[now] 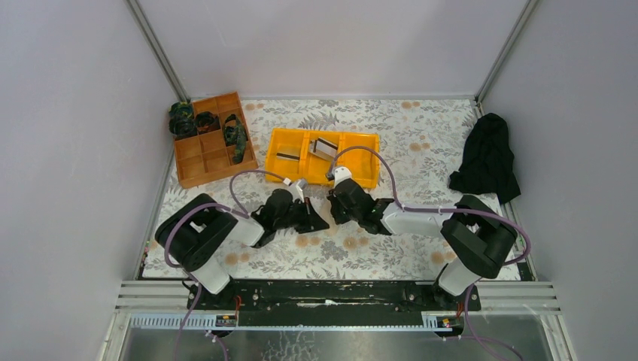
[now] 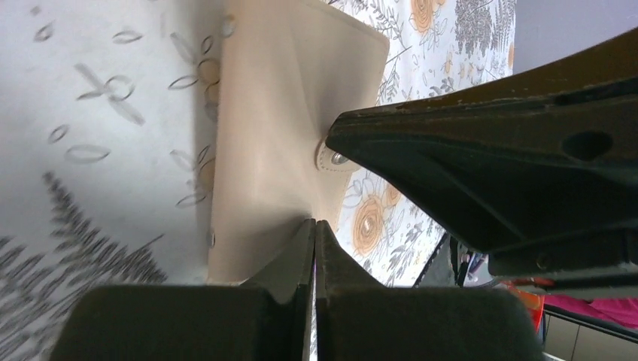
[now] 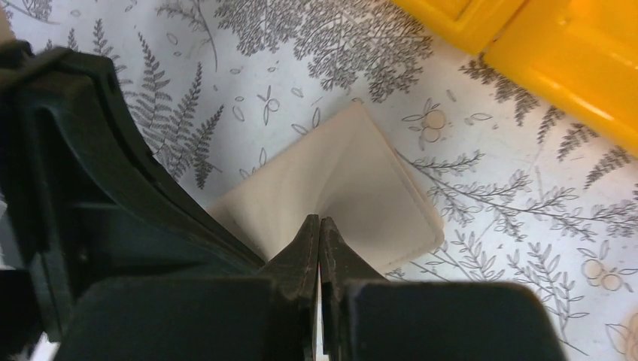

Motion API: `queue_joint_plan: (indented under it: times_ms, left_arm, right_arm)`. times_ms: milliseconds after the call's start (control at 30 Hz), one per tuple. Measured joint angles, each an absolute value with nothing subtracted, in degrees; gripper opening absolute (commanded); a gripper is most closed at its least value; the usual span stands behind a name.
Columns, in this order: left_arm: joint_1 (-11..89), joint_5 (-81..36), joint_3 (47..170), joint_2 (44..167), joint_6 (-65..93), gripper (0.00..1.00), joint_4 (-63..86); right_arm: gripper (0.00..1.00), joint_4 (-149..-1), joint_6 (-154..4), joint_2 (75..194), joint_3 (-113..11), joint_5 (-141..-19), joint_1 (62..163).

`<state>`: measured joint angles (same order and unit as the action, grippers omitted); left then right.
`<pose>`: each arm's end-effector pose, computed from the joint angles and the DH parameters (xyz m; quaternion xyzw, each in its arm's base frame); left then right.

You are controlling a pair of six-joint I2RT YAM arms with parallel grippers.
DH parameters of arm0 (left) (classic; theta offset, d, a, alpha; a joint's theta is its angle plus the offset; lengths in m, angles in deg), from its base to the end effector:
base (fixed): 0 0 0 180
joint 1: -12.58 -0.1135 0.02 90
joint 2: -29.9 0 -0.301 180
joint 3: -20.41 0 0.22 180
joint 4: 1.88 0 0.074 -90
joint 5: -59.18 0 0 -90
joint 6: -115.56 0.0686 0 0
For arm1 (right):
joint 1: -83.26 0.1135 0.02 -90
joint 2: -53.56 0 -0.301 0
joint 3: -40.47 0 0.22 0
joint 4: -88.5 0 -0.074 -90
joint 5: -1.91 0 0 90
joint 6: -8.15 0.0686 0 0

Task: Take the credit cards out of the card holder

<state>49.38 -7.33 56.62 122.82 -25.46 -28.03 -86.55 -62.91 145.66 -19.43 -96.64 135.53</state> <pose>0.2030 -0.1860 0.1606 -0.0051 0.8562 -0.4640 0.2271 0.2102 0.2550 0.2114 -0.2243 0.8650 0.2041 0.3997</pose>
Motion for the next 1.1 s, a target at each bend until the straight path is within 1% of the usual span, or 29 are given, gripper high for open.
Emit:
queue_joint_plan:
  times_ms: [167, 500, 733, 867, 900, 933, 967, 1000, 1033, 1067, 1100]
  left_arm:
    - [50.82, -9.02, 61.21, 125.01, -25.31, 0.0, -24.42]
    - [51.13, -10.77, 63.76, 125.75, -25.81, 0.0, -21.43]
    - [50.86, -10.44, 64.22, 127.17, -27.1, 0.0, -22.94]
    - [50.8, -10.37, 64.22, 127.13, -27.43, 0.0, -22.94]
    - [50.8, -10.42, 64.22, 127.02, -27.41, 0.04, -22.85]
    - [50.8, -10.44, 64.2, 126.89, -27.39, 0.13, -22.68]
    - [50.8, -10.53, 64.2, 126.67, -27.28, 0.27, -22.35]
    - [50.8, -10.63, 64.2, 126.45, -26.97, 0.46, -22.06]
    - [50.78, -10.57, 64.18, 126.15, -26.62, 0.61, -21.76]
    - [50.78, -10.0, 64.22, 125.56, -26.84, 0.73, -22.02]
    - [50.93, -9.94, 64.53, 124.33, -26.21, 0.79, -21.93]
  right_arm:
    - [0.0, -86.68, -63.46, 144.45, -19.36, -97.08, 134.83]
    - [0.0, -86.22, -63.7, 138.6, -16.52, -96.45, 134.83]
    - [0.0, -87.88, -62.71, 132.67, -11.3, -90.06, 130.2]
    - [0.0, -87.95, -62.58, 132.15, -10.86, -88.82, 129.28]
    - [0.0, -87.93, -62.56, 132.15, -10.86, -88.62, 129.3]
    - [0.0, -87.88, -62.58, 132.15, -10.86, -88.6, 129.3]
    - [0.0, -87.8, -62.58, 132.15, -10.86, -88.62, 129.3]
    - [0.0, -87.67, -62.58, 132.15, -10.86, -88.64, 129.3]
    - [0.0, -87.54, -62.58, 132.15, -10.86, -88.73, 129.3]
    - [0.0, -87.36, -62.56, 132.15, -10.86, -88.93, 129.3]
    - [0.0, -87.19, -62.56, 132.15, -10.86, -88.97, 129.3]
